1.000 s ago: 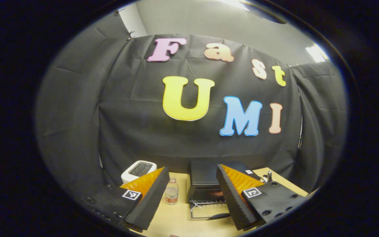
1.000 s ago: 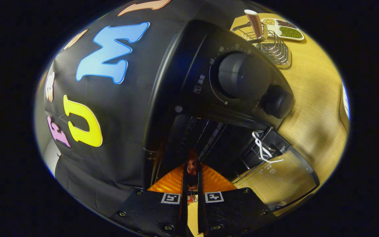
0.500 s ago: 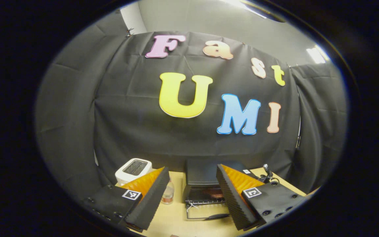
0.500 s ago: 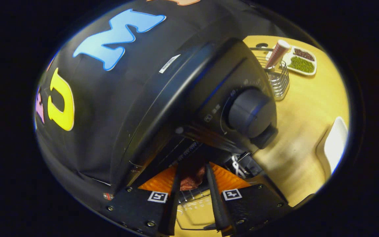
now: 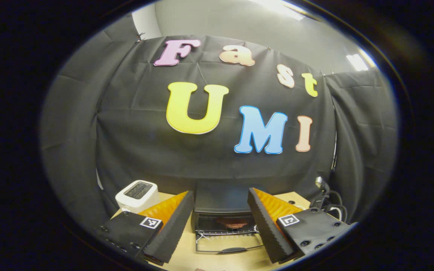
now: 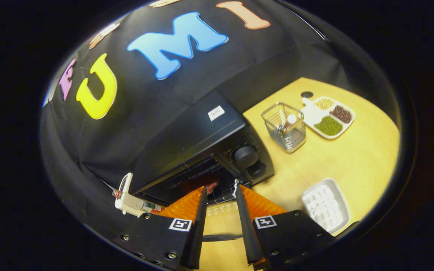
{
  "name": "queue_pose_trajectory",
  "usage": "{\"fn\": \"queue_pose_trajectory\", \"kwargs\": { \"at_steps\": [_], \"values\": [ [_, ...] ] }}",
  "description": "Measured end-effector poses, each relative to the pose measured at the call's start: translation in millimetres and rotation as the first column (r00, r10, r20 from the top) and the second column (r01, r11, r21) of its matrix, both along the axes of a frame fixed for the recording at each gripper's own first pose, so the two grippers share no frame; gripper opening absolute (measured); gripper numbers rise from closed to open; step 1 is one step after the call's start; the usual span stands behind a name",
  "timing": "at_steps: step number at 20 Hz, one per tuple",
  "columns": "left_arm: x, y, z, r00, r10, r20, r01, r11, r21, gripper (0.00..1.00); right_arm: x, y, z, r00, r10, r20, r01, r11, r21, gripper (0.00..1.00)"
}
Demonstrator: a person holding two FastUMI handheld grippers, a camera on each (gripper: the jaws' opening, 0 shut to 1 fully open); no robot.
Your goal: Open the electric oven with the left hand, put the food in, and close the electric oven.
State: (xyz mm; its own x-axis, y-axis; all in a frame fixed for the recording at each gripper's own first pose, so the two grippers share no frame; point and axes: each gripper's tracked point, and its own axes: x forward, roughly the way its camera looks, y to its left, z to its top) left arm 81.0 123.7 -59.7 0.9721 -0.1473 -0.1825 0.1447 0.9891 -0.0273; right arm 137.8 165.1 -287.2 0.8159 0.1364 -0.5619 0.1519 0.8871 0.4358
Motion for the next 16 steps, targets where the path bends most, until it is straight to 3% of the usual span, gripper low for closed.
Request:
{"fn": "queue_pose_trajectory", "kwargs": {
  "at_steps": [2, 4, 7, 8, 9, 10, 12, 15, 16],
  "values": [
    [-1, -10, -5, 1.000, -0.001, -0.006, 0.001, 1.000, 0.002, 1.00, -8, -17, 32, 0.997, 0.027, 0.068, -0.020, 0.996, -0.091, 0.46],
    [0, -19, -11, 1.000, 0.002, -0.015, -0.002, 1.000, -0.002, 0.92, -18, -33, 61, 0.990, 0.050, 0.129, -0.028, 0.986, -0.165, 0.46],
    [0, -36, -14, 1.000, -0.006, -0.020, 0.006, 1.000, 0.001, 1.00, -28, -52, 106, 0.973, 0.064, 0.220, -0.014, 0.974, -0.225, 0.46],
    [0, -41, -14, 1.000, -0.010, -0.017, 0.010, 1.000, 0.005, 0.92, -31, -58, 122, 0.966, 0.063, 0.252, 0.000, 0.970, -0.244, 0.46],
    [0, -47, -13, 1.000, -0.014, -0.012, 0.014, 1.000, 0.009, 0.96, -33, -66, 139, 0.958, 0.059, 0.282, 0.020, 0.963, -0.269, 0.46],
    [-1, -52, -13, 1.000, -0.018, -0.007, 0.018, 1.000, 0.012, 0.92, -36, -74, 155, 0.948, 0.051, 0.314, 0.043, 0.957, -0.287, 0.46],
    [0, -63, -11, 1.000, -0.025, 0.003, 0.025, 1.000, 0.017, 1.00, -43, -82, 182, 0.929, 0.057, 0.367, 0.064, 0.949, -0.310, 0.46],
    [1, -75, -8, 0.999, -0.028, 0.015, 0.028, 0.999, 0.024, 1.00, -50, -90, 206, 0.905, 0.076, 0.418, 0.082, 0.934, -0.348, 0.64],
    [1, -79, -9, 1.000, -0.027, 0.016, 0.026, 0.999, 0.025, 0.92, -54, -95, 215, 0.899, 0.081, 0.430, 0.089, 0.928, -0.361, 0.58]
  ]
}}
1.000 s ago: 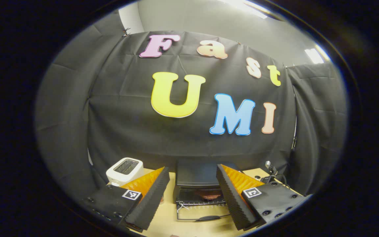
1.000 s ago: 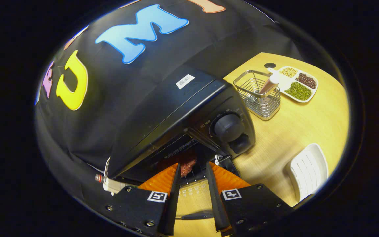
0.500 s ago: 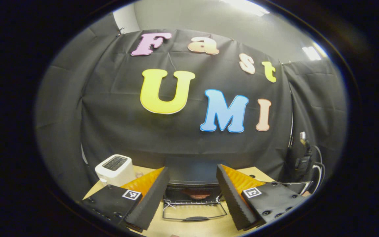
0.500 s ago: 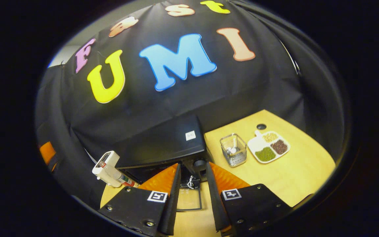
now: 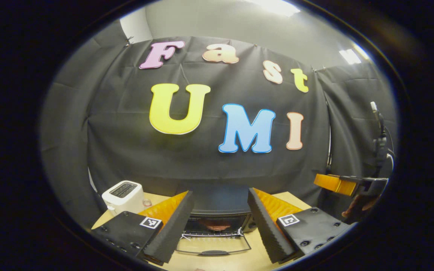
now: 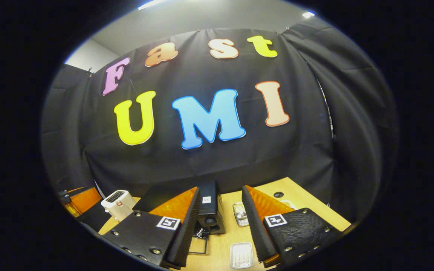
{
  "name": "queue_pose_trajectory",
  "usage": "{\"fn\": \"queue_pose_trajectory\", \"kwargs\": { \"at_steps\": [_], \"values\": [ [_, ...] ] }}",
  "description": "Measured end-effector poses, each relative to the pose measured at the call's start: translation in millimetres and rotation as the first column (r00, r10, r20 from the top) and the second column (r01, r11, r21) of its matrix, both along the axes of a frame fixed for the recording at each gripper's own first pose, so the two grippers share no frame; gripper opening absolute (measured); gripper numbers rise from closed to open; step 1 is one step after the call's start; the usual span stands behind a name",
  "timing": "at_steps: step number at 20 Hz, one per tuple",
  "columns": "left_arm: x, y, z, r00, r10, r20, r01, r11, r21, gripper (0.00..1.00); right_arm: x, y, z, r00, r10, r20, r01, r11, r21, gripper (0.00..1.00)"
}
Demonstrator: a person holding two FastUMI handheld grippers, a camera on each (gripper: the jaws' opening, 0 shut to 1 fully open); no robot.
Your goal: Open the electric oven with the left hand, put the food in, and close the electric oven.
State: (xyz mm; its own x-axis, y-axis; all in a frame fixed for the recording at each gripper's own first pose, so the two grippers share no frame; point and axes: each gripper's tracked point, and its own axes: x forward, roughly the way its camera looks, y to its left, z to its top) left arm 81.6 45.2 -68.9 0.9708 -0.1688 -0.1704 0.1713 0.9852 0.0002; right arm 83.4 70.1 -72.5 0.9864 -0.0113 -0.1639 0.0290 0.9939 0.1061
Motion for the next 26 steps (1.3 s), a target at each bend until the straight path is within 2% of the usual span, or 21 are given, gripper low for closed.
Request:
{"fn": "queue_pose_trajectory", "kwargs": {
  "at_steps": [1, 4, 5, 6, 7, 8, 9, 10, 11, 12, 14, 15, 17, 18, 20, 21, 25, 26],
  "values": [
    [0, -4, -1, 1.000, 0.000, -0.003, 0.000, 1.000, 0.000, 1.00, -2, -2, 6, 1.000, 0.009, 0.011, -0.009, 1.000, -0.009, 0.72],
    [3, -16, -16, 0.999, -0.015, -0.049, 0.015, 1.000, -0.005, 0.96, -6, -7, 20, 0.999, 0.020, 0.042, -0.018, 0.999, -0.044, 0.82],
    [3, -17, -24, 0.997, -0.011, -0.072, 0.011, 1.000, 0.004, 0.92, -5, -9, 22, 0.998, 0.023, 0.055, -0.020, 0.998, -0.053, 0.92],
    [0, -21, -35, 0.995, -0.011, -0.099, 0.012, 1.000, 0.010, 1.00, -4, -9, 24, 0.998, 0.023, 0.064, -0.019, 0.998, -0.058, 0.92],
    [0, -23, -45, 0.992, -0.014, -0.128, 0.016, 1.000, 0.012, 0.92, -6, -11, 24, 0.997, 0.027, 0.070, -0.022, 0.998, -0.062, 0.92],
    [-1, -25, -57, 0.987, -0.013, -0.163, 0.016, 1.000, 0.015, 0.92, -6, -12, 26, 0.997, 0.034, 0.072, -0.029, 0.998, -0.061, 0.92],
    [-2, -26, -69, 0.980, -0.011, -0.199, 0.014, 1.000, 0.015, 1.00, -9, -12, 25, 0.997, 0.042, 0.071, -0.037, 0.998, -0.059, 0.92],
    [-5, -26, -82, 0.972, -0.011, -0.235, 0.014, 1.000, 0.012, 1.00, -9, -13, 25, 0.997, 0.045, 0.069, -0.041, 0.997, -0.059, 0.92],
    [-6, -26, -93, 0.963, -0.010, -0.268, 0.014, 1.000, 0.015, 0.92, -9, -14, 23, 0.997, 0.045, 0.065, -0.042, 0.998, -0.057, 0.92],
    [-4, -25, -105, 0.951, -0.008, -0.308, 0.016, 1.000, 0.025, 0.92, -11, -16, 21, 0.997, 0.045, 0.060, -0.041, 0.998, -0.057, 0.92],
    [-14, -26, -140, 0.914, -0.015, -0.406, 0.036, 0.998, 0.044, 1.00, -12, -22, 17, 0.998, 0.037, 0.044, -0.034, 0.998, -0.058, 0.92],
    [-17, -24, -153, 0.895, -0.012, -0.446, 0.039, 0.998, 0.052, 0.92, -12, -25, 13, 0.999, 0.026, 0.029, -0.024, 0.998, -0.057, 0.92],
    [-21, -19, -177, 0.862, -0.004, -0.507, 0.040, 0.997, 0.060, 1.00, -15, -28, 9, 1.000, 0.018, 0.012, -0.018, 0.998, -0.055, 0.92],
    [-25, -15, -190, 0.840, 0.008, -0.542, 0.038, 0.997, 0.073, 0.96, -17, -32, 8, 1.000, 0.010, 0.010, -0.010, 0.998, -0.056, 0.92],
    [-32, -7, -217, 0.799, 0.029, -0.600, 0.042, 0.994, 0.104, 1.00, -20, -37, 5, 1.000, -0.003, 0.000, 0.003, 0.998, -0.060, 0.92],
    [-32, -4, -226, 0.780, 0.040, -0.625, 0.043, 0.992, 0.118, 0.97, -22, -39, 1, 1.000, -0.009, -0.007, 0.009, 0.998, -0.064, 0.92],
    [-42, 0, -275, 0.706, 0.043, -0.707, 0.077, 0.988, 0.137, 0.97, -31, -57, -15, 0.998, -0.041, -0.051, 0.037, 0.996, -0.086, 0.92],
    [-45, 2, -285, 0.688, 0.048, -0.724, 0.086, 0.985, 0.147, 1.00, -33, -60, -18, 0.997, -0.050, -0.065, 0.045, 0.995, -0.085, 0.92]
  ]
}}
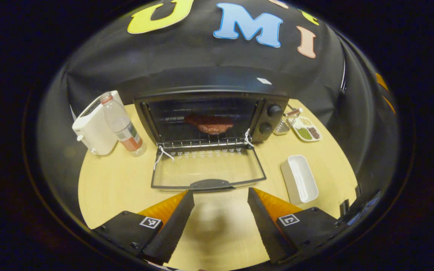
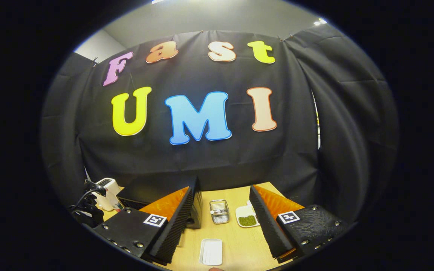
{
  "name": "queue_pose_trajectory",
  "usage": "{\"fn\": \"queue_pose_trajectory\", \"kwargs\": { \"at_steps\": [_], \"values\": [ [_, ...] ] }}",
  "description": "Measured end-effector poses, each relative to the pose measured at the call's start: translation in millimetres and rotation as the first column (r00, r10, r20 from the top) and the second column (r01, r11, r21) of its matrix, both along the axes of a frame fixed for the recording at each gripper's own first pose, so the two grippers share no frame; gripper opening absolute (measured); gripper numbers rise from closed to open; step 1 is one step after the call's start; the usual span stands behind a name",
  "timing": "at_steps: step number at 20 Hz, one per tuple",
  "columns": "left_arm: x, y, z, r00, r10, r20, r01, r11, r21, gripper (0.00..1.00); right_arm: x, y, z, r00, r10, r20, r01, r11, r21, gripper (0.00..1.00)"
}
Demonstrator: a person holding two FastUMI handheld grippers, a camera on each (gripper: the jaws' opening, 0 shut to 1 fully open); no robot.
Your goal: Open the electric oven with the left hand, put the food in, and close the electric oven.
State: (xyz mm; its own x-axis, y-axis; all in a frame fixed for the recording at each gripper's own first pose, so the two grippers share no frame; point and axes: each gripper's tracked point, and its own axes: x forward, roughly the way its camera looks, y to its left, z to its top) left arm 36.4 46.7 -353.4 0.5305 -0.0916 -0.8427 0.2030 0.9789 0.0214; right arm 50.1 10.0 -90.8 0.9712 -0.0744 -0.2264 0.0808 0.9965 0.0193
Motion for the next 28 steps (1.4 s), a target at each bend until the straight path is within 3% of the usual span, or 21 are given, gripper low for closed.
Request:
{"fn": "queue_pose_trajectory", "kwargs": {
  "at_steps": [3, 7, 8, 9, 15, 20, 28],
  "values": [
    [-2, 7, -30, 0.997, 0.000, -0.077, 0.002, 1.000, 0.026, 0.97, -6, -12, -7, 0.999, -0.027, -0.021, 0.027, 1.000, 0.006, 0.92],
    [3, 14, -62, 0.988, 0.012, -0.155, -0.005, 0.999, 0.046, 1.00, -10, -28, -11, 0.997, -0.056, -0.045, 0.055, 0.998, -0.007, 0.92],
    [5, 15, -69, 0.985, 0.017, -0.174, -0.009, 0.999, 0.044, 0.92, -11, -32, -12, 0.997, -0.065, -0.049, 0.064, 0.998, -0.012, 0.92],
    [7, 16, -75, 0.981, 0.026, -0.190, -0.018, 0.999, 0.043, 0.97, -13, -34, -13, 0.996, -0.074, -0.050, 0.073, 0.997, -0.016, 0.92],
    [13, 23, -100, 0.965, 0.052, -0.259, -0.036, 0.997, 0.065, 0.99, -11, -36, -20, 0.993, -0.096, -0.066, 0.095, 0.995, -0.011, 0.92],
    [16, 26, -113, 0.951, 0.076, -0.299, -0.061, 0.996, 0.059, 1.00, -8, -30, -21, 0.994, -0.085, -0.068, 0.085, 0.996, -0.011, 0.92],
    [14, 23, -90, 0.965, 0.056, -0.255, -0.051, 0.998, 0.027, 0.97, -5, -28, -17, 0.995, -0.075, -0.059, 0.074, 0.997, -0.010, 0.92]
  ]
}}
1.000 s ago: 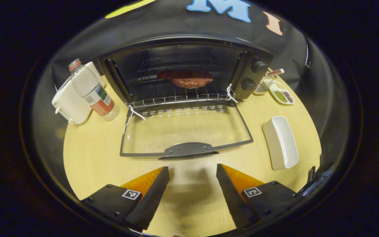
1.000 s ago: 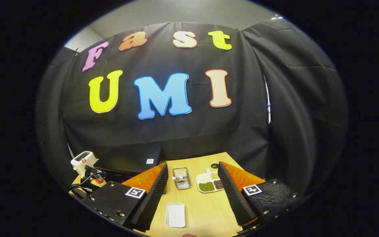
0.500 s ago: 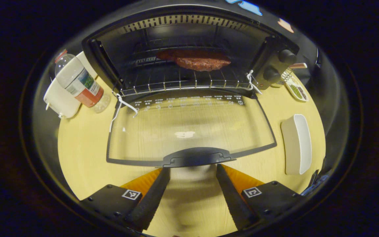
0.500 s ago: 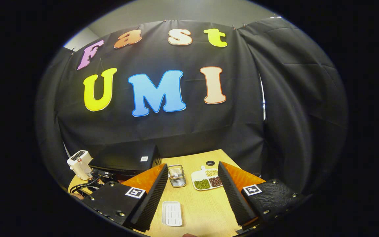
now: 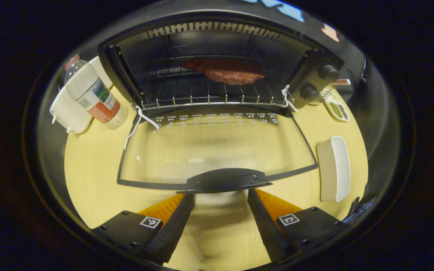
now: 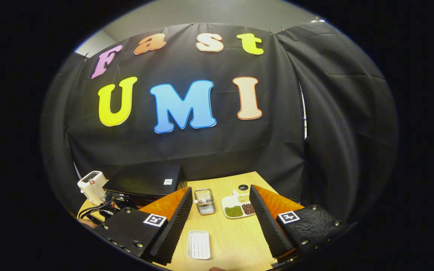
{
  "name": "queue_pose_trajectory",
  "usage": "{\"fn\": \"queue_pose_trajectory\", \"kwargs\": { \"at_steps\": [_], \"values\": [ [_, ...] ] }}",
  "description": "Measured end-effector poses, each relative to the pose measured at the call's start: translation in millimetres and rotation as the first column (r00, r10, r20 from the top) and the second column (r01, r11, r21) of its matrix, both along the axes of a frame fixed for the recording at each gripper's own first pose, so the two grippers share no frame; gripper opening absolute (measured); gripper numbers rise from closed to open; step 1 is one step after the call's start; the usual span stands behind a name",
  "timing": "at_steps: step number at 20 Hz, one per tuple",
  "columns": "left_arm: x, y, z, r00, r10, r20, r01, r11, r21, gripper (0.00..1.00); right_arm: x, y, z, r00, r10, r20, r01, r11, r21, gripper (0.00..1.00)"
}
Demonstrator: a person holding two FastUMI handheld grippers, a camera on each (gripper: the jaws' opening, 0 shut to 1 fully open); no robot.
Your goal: Open the electric oven with the left hand, put the food in, and close the electric oven.
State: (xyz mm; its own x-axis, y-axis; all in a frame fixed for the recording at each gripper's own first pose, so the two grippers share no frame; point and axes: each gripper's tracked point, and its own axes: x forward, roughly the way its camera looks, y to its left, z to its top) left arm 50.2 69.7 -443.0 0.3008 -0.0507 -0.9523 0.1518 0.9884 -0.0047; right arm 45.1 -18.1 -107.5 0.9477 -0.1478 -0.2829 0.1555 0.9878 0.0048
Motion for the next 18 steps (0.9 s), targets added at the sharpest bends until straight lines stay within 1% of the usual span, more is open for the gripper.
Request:
{"fn": "queue_pose_trajectory", "kwargs": {
  "at_steps": [1, 4, 6, 7, 11, 12, 14, 18],
  "values": [
    [0, -1, 6, 1.000, 0.004, 0.015, -0.004, 1.000, -0.008, 0.96, 0, 1, -1, 1.000, 0.001, 0.000, -0.001, 1.000, 0.003, 0.92],
    [0, -2, 26, 0.998, 0.021, 0.061, -0.019, 0.999, -0.033, 1.00, 5, 9, -1, 1.000, 0.015, -0.001, -0.015, 1.000, 0.024, 0.92],
    [1, -3, 37, 0.996, 0.022, 0.087, -0.018, 0.999, -0.043, 1.00, 7, 12, 0, 1.000, 0.024, 0.004, -0.024, 0.999, 0.026, 0.92],
    [1, -3, 41, 0.995, 0.020, 0.095, -0.016, 0.999, -0.047, 0.96, 7, 14, 0, 1.000, 0.030, 0.008, -0.030, 0.999, 0.025, 0.92],
    [6, -5, 58, 0.990, 0.026, 0.137, -0.018, 0.998, -0.055, 0.97, 6, 12, 4, 0.999, 0.039, 0.017, -0.039, 0.999, 0.018, 0.92],
    [8, -5, 61, 0.989, 0.027, 0.147, -0.019, 0.998, -0.057, 0.92, 5, 12, 4, 0.999, 0.038, 0.017, -0.038, 0.999, 0.017, 0.92],
    [10, -6, 67, 0.987, 0.028, 0.159, -0.019, 0.998, -0.060, 0.96, 4, 10, 5, 0.999, 0.033, 0.017, -0.033, 0.999, 0.017, 0.92],
    [17, -5, 72, 0.983, 0.027, 0.179, -0.018, 0.998, -0.053, 0.97, -1, -2, 2, 1.000, 0.011, 0.017, -0.012, 1.000, 0.022, 0.92]
  ]
}}
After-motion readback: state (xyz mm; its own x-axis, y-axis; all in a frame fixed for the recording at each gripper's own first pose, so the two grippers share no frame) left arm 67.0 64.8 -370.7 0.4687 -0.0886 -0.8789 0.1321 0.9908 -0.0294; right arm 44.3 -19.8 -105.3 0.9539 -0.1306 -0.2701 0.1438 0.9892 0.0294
